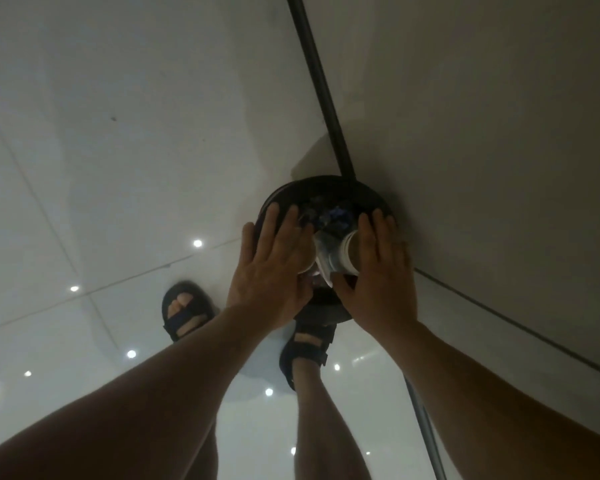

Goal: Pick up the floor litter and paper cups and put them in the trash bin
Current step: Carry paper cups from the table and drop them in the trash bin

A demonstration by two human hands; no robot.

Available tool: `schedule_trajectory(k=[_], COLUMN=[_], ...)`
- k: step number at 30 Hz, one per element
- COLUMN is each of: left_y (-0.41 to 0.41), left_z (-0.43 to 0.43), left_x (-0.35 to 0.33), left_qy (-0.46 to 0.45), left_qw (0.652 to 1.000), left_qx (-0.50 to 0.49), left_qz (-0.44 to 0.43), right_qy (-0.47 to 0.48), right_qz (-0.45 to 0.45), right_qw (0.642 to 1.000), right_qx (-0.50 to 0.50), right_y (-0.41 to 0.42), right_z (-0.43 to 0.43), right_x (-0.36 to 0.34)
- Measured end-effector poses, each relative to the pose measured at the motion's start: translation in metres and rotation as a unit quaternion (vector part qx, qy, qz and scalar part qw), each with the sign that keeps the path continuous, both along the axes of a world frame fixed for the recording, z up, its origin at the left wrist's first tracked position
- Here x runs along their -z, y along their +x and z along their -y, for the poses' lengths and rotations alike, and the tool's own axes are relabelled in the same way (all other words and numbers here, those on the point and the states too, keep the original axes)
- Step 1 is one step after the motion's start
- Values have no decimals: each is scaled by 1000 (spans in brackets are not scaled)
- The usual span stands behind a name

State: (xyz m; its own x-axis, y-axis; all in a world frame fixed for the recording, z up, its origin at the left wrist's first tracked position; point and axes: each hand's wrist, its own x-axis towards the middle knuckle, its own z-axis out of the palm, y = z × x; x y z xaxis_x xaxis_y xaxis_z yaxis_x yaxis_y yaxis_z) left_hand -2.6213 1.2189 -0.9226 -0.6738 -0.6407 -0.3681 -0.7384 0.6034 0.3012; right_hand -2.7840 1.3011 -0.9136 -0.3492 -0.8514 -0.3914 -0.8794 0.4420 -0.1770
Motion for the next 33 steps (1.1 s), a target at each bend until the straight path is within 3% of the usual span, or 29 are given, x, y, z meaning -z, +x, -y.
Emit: schedule_trajectory(k=[6, 12, 23, 33], left_y=[5, 19, 121, 217], left_z=[-8, 11, 47, 0], left_x=[6, -48, -235, -417], left_qy=[6, 47, 32, -10], left_qw=[1000, 999, 981, 956], left_qx=[13, -24, -183, -290], left_qz=[7, 9, 48, 41], right_qy=[7, 14, -10, -54], right_qz=[12, 19, 41, 50], right_qw=[1000, 1000, 999, 975], right_qx=[3, 12, 4, -209], right_y=[5, 8, 60, 153], right_z=[-9, -1, 34, 46], right_x=[3, -46, -228, -400])
